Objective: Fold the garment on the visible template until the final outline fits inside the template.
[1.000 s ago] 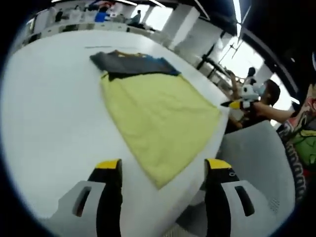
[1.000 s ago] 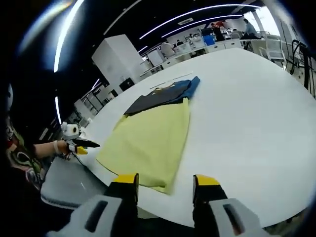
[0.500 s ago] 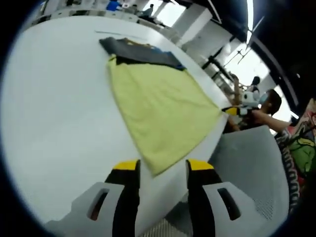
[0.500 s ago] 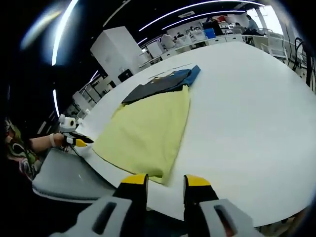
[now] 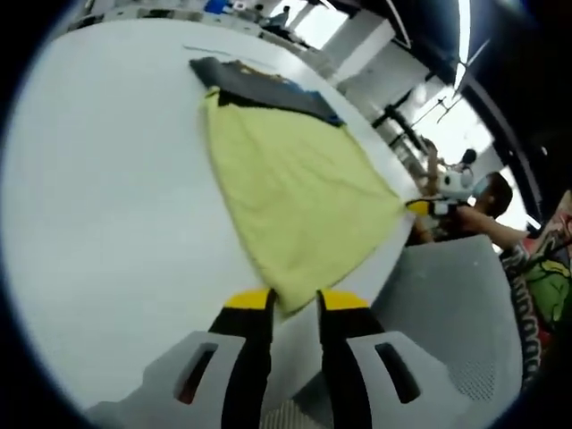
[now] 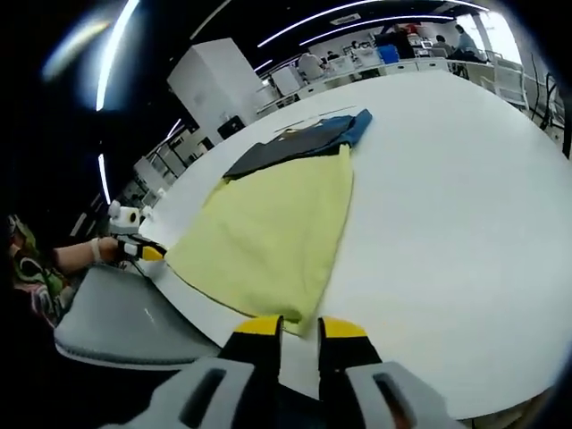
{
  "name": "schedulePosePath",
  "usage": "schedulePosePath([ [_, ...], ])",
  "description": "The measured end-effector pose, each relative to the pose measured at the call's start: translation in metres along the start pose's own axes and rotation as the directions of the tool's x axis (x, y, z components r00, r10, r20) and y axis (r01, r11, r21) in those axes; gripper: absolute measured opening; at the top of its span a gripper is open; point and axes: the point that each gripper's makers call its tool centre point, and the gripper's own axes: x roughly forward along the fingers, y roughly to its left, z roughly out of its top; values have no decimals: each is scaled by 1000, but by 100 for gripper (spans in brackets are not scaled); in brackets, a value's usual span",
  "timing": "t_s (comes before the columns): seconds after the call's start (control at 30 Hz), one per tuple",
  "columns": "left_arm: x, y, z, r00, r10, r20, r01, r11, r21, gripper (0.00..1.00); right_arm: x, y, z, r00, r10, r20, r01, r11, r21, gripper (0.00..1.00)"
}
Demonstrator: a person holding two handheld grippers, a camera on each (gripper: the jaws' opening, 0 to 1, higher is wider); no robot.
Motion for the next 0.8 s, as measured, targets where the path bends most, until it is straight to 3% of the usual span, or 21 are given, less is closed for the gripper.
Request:
schedulePosePath([
  [0.17,1,4,-1,1000,3,9,-3,999,-38,10,3,-1,-2,1000,-7,-8,7,1000,10,1],
  [0.4,0,8,1,1000,-7,27,10,992,-127,1,1,-1,-2,1000,-8,-17,8,1000,20,0],
  [0.8,-11,-7,2,999,-36,-29,33,994,-101,0,-15,13,4,998,46,-50,-47,999,-22,0],
])
